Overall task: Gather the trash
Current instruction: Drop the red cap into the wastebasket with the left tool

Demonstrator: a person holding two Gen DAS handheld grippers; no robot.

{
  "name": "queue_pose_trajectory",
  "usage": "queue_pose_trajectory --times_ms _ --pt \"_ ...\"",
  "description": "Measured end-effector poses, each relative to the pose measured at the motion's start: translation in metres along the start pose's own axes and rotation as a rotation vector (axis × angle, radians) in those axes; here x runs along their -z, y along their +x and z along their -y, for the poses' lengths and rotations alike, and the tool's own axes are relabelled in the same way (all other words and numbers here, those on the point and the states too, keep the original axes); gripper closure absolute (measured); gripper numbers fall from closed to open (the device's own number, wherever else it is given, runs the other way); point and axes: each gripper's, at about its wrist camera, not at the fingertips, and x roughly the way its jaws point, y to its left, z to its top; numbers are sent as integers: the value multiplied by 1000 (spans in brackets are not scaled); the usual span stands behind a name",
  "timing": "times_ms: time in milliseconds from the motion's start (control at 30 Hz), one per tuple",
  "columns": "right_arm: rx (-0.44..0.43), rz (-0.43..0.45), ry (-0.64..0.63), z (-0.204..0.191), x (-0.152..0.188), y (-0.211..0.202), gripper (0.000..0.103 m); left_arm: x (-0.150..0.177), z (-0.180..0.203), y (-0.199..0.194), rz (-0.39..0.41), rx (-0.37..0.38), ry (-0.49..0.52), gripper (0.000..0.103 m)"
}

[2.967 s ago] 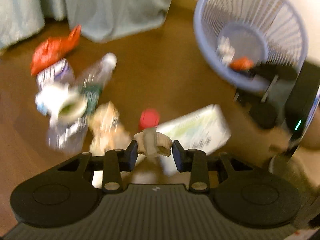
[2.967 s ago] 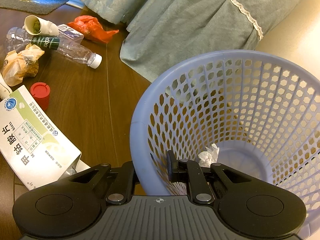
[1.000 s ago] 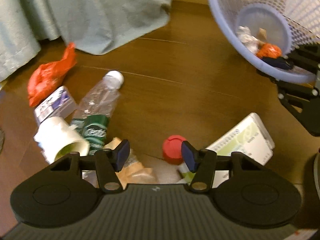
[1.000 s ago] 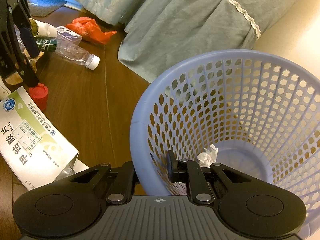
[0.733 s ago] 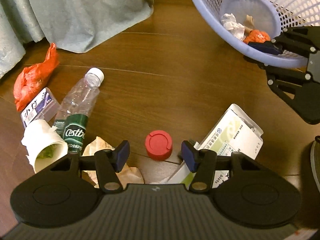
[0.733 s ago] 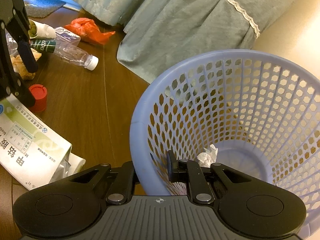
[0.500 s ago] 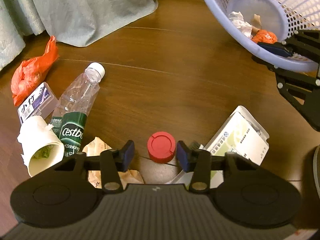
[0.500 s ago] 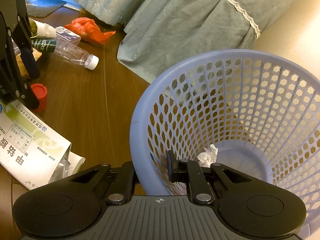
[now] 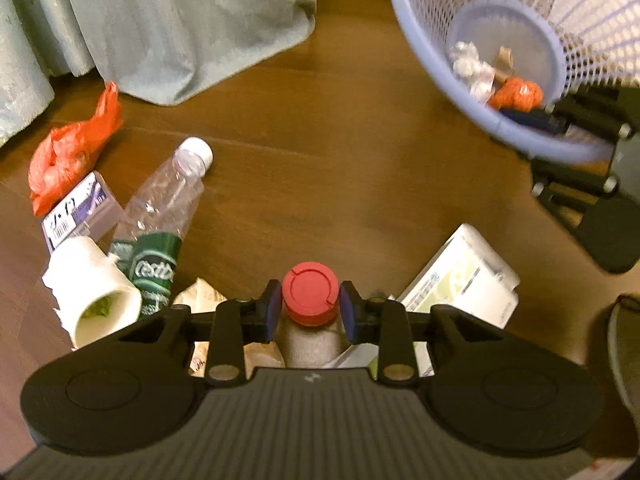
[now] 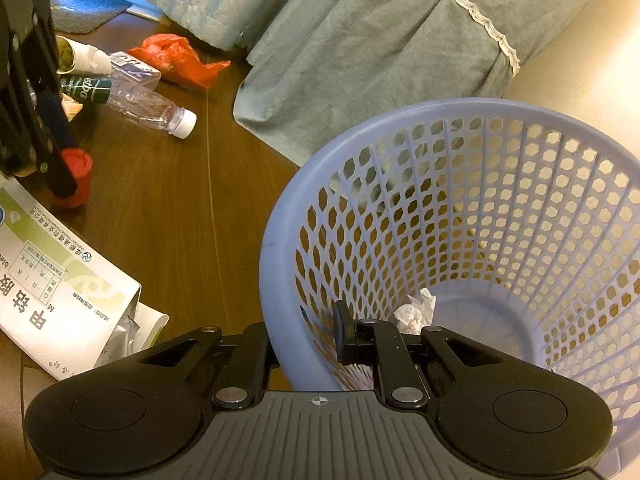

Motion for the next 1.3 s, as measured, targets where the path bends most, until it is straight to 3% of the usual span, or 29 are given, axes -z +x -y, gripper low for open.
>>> queue_pose_trajectory --times_ms 333,567,633,667,767,933,1133,1300 --pt "-1 0 -1 1 1 0 93 -64 15 -57 171 88 -18 77" --pt "-1 4 15 4 3 -1 93 -125 65 -79 288 208 62 77" --pt "-1 5 19 4 3 -1 93 -140 80 -74 301 249 56 71" --pt "-1 6 21 4 3 -1 93 -144 85 -72 310 264 54 59" --pt "-2 8 28 5 2 0 93 -149 90 -72 335 258 54 56" --pt "-1 7 36 7 1 -1 93 -125 59 -81 306 187 26 56" --pt "1 5 29 6 0 -1 93 -62 9 -94 209 46 -41 56" --pt "2 2 18 5 1 0 93 -17 -20 -98 143 -27 -116 56"
